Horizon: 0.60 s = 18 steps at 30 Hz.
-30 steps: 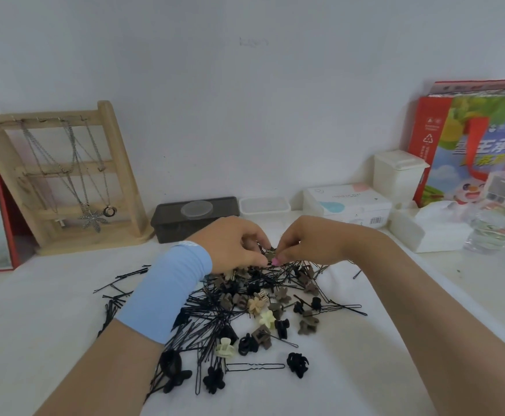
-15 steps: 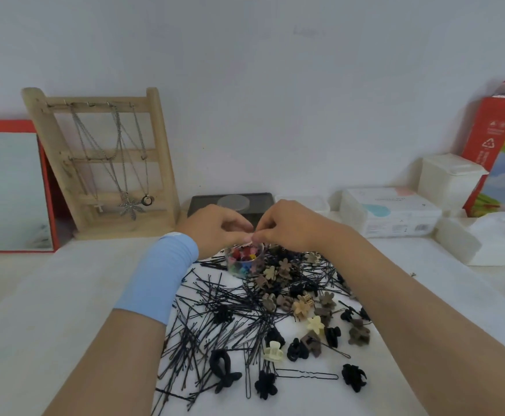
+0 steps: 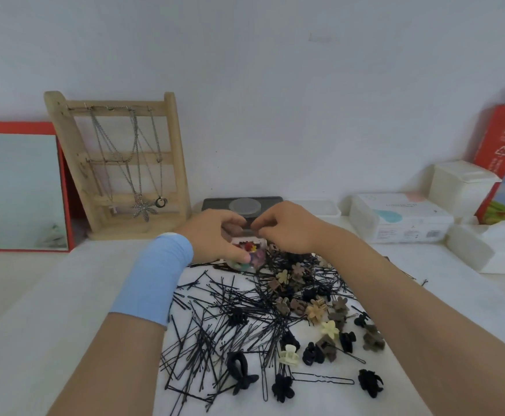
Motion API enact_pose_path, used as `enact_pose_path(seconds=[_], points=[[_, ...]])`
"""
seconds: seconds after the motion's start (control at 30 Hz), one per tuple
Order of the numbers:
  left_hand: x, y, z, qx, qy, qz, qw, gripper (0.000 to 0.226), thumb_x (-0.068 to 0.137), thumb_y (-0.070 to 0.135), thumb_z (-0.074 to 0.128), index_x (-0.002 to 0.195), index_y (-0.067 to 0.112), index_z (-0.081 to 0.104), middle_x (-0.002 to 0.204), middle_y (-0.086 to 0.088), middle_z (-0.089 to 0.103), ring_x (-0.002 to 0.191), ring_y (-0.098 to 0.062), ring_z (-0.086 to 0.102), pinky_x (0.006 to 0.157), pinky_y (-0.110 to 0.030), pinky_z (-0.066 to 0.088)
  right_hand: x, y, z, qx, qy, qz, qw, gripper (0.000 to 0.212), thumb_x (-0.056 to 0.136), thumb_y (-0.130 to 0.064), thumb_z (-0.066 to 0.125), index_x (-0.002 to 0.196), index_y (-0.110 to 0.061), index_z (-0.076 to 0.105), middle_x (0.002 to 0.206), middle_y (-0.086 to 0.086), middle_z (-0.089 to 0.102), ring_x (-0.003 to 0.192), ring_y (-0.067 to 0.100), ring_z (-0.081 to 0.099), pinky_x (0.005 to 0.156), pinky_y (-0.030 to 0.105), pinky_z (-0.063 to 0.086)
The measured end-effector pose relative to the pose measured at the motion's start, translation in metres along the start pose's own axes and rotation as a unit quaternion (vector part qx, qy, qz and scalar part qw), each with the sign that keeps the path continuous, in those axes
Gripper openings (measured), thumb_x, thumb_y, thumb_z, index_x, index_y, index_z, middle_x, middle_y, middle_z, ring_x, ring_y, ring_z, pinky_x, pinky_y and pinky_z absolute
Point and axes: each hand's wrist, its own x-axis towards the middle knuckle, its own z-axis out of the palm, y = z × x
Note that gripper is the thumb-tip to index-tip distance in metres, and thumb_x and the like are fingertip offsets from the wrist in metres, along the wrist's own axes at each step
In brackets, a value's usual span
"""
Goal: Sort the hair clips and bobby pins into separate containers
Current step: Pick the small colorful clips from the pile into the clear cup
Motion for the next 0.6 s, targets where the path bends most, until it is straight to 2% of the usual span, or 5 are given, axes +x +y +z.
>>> enact_pose_path(seconds=[0.13, 0.27, 0.43, 0.53, 0.6], points=[[-0.016, -0.030, -0.023, -0.016, 0.068, -0.043, 0.997, 0.087, 0.068, 0.037, 0.086, 0.143, 0.032, 0.043, 0.132, 0.016, 0.057, 0.112, -0.008, 0.059, 0.101, -0.036, 0.046, 0.020, -0.039, 0.007, 0.073, -0.021, -0.019, 0.997, 0.035, 0.095, -0.007, 0.050, 0.125, -0.014, 0.068, 0.126, 0.002, 0.067, 0.103, 0.010, 0.062, 0.093, 0.025, 0.047], [-0.029, -0.062, -0.030, -0.054, 0.104, -0.089, 0.989, 0.094, 0.072, 0.026, 0.086, 0.149, 0.029, 0.033, 0.135, 0.005, 0.053, 0.111, -0.015, 0.056, 0.096, -0.036, 0.049, 0.047, -0.072, 0.035, 0.107, -0.072, -0.007, 0.992, 0.038, 0.092, 0.002, 0.049, 0.128, -0.002, 0.062, 0.124, 0.014, 0.066, 0.091, 0.017, 0.065, 0.084, 0.039, 0.055], [-0.033, -0.094, -0.034, -0.059, 0.094, -0.154, 0.982, 0.093, 0.075, 0.022, 0.082, 0.151, 0.029, 0.030, 0.145, -0.001, 0.045, 0.115, -0.018, 0.050, 0.103, -0.038, 0.044, 0.065, -0.091, 0.070, 0.156, -0.129, 0.016, 0.979, 0.048, 0.096, 0.004, 0.042, 0.144, 0.001, 0.043, 0.139, 0.018, 0.053, 0.111, 0.028, 0.065, 0.086, 0.040, 0.055], [-0.035, -0.101, -0.036, -0.030, 0.081, -0.173, 0.981, 0.089, 0.076, 0.028, 0.079, 0.151, 0.031, 0.031, 0.153, 0.001, 0.038, 0.131, -0.020, 0.045, 0.109, -0.037, 0.039, 0.069, -0.088, 0.072, 0.103, -0.114, -0.012, 0.988, 0.041, 0.096, 0.000, 0.045, 0.137, -0.001, 0.053, 0.137, 0.013, 0.057, 0.115, 0.027, 0.062, 0.095, 0.037, 0.050], [-0.034, -0.098, -0.039, 0.013, 0.094, -0.162, 0.982, 0.083, 0.077, 0.032, 0.077, 0.148, 0.036, 0.035, 0.155, 0.003, 0.034, 0.137, -0.022, 0.039, 0.109, -0.039, 0.038, 0.070, -0.078, 0.059, 0.070, -0.033, -0.028, 0.997, 0.035, 0.096, -0.009, 0.048, 0.126, -0.015, 0.066, 0.129, 0.003, 0.065, 0.115, 0.020, 0.062, 0.098, 0.030, 0.048]])
